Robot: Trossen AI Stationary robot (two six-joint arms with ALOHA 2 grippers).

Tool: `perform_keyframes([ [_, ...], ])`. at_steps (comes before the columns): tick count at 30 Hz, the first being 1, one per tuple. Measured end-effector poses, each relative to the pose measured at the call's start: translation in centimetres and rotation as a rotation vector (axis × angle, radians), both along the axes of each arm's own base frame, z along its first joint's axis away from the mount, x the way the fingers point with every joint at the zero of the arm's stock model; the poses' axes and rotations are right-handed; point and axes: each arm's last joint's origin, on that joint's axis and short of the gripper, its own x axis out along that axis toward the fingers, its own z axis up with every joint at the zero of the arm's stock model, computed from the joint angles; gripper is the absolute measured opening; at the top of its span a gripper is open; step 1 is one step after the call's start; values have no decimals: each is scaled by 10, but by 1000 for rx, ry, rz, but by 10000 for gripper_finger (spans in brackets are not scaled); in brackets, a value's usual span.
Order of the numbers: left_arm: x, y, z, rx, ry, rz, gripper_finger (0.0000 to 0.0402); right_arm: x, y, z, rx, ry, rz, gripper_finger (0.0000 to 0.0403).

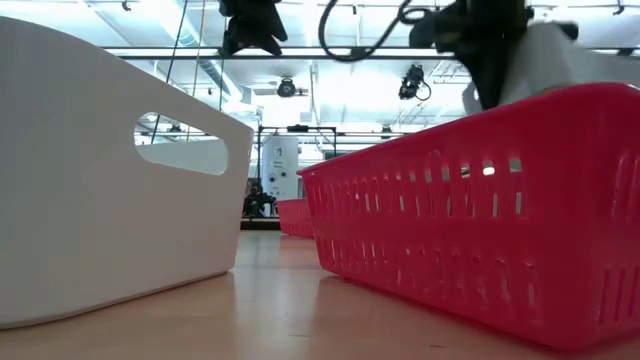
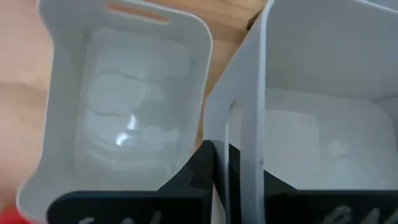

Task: Stack baskets on shelf by color
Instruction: Put the bottom left gray bin on the shelf

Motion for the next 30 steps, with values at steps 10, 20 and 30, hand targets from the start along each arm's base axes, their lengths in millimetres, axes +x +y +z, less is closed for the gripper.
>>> perform_keyframes([
  [10, 1, -11, -1, -38, 16, 3, 133, -38, -21, -26, -9, -94, -50, 21],
  [20, 2, -12, -1, -35, 18, 68, 132, -64, -43, -39, 28, -250, -140, 43],
  [30, 2, -13, -2, -69, 14, 104, 132, -62, -52, -44, 28, -302, -137, 138],
])
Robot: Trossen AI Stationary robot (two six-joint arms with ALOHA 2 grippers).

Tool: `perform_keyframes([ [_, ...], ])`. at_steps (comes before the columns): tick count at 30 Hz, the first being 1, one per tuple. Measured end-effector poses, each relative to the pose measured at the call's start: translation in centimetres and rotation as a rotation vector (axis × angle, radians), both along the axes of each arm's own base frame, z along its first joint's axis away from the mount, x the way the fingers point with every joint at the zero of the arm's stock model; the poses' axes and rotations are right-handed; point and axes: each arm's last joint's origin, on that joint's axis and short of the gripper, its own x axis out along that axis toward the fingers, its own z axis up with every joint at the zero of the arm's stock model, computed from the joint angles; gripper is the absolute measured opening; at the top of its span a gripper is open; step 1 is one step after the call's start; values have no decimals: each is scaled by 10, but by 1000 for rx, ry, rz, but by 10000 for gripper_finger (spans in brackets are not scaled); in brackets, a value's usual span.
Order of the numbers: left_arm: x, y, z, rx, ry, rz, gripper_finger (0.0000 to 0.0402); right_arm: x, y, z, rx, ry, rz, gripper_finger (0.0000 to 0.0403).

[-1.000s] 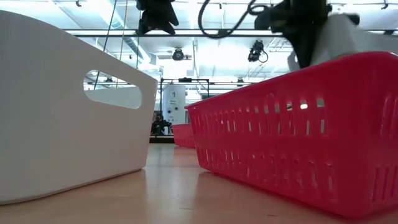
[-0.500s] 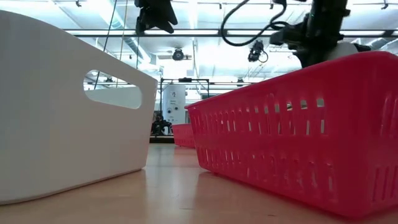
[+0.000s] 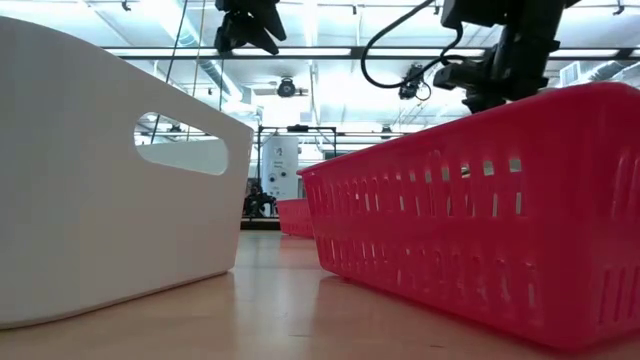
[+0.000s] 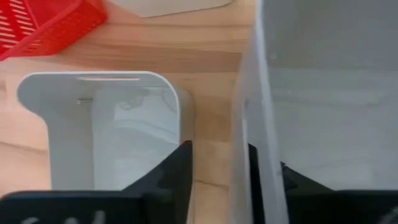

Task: Stack baskets on shelf by color
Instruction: Put the bottom left gray bin on the shelf

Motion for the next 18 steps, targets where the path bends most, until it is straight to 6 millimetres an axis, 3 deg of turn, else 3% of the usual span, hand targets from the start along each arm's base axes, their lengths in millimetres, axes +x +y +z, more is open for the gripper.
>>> perform_keyframes([
  [10, 0, -1, 0, -2, 3, -1, 132, -1, 0, 7, 17, -50, 60, 230],
  [18, 0, -1, 0, -2, 1, -3, 133, -3, 1, 11, 30, -71, 118, 276],
])
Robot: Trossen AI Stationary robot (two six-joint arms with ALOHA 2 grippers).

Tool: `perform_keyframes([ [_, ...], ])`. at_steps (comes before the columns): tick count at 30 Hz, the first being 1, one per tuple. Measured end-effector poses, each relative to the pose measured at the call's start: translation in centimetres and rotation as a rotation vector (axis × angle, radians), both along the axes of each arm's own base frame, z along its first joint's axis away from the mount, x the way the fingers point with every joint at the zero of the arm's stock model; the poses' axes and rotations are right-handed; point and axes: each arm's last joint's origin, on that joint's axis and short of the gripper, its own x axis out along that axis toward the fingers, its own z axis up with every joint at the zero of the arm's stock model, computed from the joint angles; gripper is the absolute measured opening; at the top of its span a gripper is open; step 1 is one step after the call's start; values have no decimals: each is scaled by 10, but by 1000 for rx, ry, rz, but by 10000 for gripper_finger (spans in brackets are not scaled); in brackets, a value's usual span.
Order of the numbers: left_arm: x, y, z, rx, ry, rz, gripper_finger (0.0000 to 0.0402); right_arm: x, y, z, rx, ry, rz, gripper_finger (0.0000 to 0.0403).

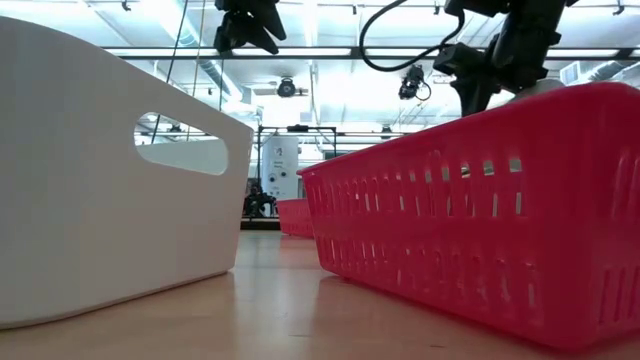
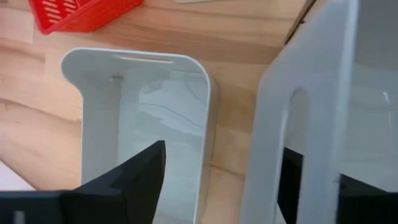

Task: Stack baskets on shelf by color
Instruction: Put the bottom left gray bin on the shelf

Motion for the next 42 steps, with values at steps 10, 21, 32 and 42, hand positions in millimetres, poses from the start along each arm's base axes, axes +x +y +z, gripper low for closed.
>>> perform_keyframes([
  [10, 0, -2, 0, 0, 0, -5, 133, 1, -2, 0, 23, 6, 106, 284],
  [21, 1, -6, 0, -1, -3, -22, 133, -9, -17, -4, 3, 118, 71, 285],
  [32, 2, -10, 0, -17, -1, -15, 133, -12, -24, -9, 77, 125, 8, 285],
  [42, 2, -9, 0, -13, -3, -11, 133, -8, -9, -9, 117, 98, 248, 282],
])
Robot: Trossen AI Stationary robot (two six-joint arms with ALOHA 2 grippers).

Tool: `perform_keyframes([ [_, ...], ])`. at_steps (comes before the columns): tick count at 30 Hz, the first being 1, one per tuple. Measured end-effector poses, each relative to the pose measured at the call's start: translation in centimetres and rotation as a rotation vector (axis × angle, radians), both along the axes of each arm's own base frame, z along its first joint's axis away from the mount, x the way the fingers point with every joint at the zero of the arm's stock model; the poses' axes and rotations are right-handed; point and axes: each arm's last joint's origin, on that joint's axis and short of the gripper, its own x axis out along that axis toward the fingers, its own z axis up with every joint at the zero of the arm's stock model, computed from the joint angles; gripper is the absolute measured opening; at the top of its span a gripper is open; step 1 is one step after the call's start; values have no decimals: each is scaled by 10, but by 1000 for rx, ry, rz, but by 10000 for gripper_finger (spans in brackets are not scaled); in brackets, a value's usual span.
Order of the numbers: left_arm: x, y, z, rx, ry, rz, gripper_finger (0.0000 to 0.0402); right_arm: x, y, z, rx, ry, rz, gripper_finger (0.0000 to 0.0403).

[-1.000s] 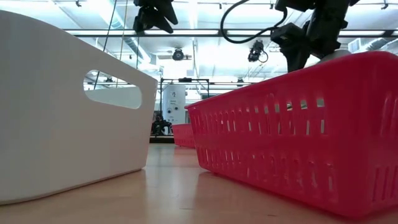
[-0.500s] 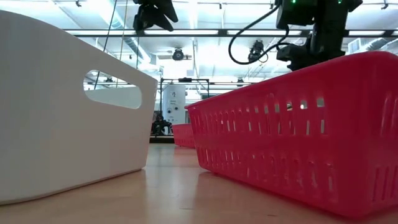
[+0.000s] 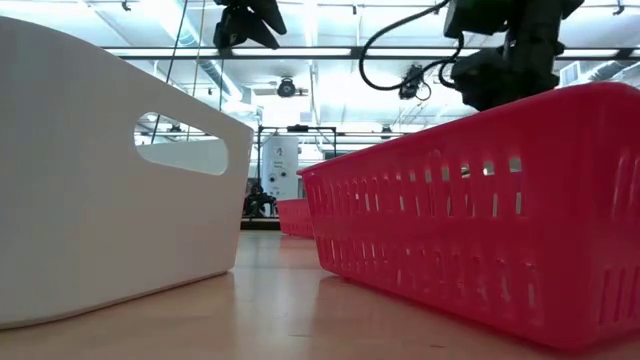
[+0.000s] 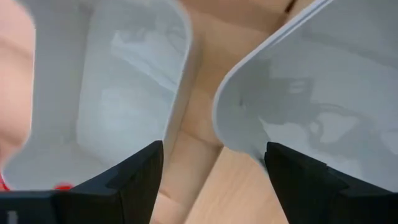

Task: Stack baskets on shelf by color
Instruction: Put the bottom left gray bin on the shelf

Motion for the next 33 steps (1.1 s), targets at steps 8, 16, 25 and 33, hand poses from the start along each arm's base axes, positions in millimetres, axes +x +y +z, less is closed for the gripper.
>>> perform_keyframes([
  [8, 0, 1, 0, 11, 1, 10, 133, 0, 25, 0, 40, -3, 180, 273],
  [16, 0, 1, 0, 13, 0, 8, 133, -6, 32, -1, 9, 59, 197, 272],
  [25, 0, 1, 0, 12, 0, 8, 133, -16, 40, -3, 69, 156, 164, 271],
  [33, 0, 1, 0, 15, 1, 4, 133, -26, 40, -3, 29, 251, 153, 265],
])
